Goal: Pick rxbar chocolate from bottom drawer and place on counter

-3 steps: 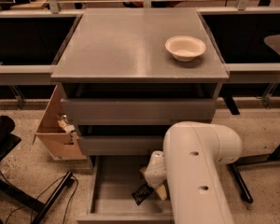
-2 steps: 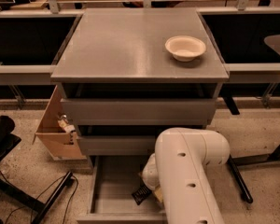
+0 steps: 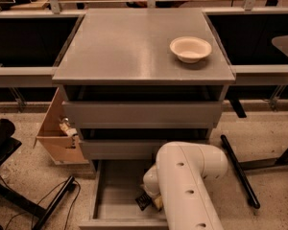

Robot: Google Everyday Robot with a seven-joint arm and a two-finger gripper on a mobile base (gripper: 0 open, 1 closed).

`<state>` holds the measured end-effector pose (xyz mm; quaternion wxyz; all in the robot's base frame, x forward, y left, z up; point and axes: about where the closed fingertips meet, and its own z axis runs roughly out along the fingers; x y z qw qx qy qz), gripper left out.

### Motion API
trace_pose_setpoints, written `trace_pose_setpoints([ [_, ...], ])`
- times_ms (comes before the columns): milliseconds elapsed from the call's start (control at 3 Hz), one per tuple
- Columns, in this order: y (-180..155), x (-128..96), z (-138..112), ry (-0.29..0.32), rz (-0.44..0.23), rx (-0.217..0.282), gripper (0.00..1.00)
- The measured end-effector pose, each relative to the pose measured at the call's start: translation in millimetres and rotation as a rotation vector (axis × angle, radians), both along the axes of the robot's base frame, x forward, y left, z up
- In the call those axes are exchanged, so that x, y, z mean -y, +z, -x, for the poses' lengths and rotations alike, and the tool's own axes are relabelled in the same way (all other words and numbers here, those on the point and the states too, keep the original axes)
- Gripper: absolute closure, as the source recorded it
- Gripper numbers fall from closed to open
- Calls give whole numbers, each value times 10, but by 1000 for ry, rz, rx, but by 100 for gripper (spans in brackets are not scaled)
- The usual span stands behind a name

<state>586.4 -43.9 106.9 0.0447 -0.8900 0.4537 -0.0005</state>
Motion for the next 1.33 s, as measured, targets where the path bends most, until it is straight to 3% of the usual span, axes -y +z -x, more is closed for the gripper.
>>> trace_pose_setpoints([
  [1000, -20, -84, 16, 8, -23, -18, 89],
  [1333, 9, -84, 16, 8, -23, -18, 100],
])
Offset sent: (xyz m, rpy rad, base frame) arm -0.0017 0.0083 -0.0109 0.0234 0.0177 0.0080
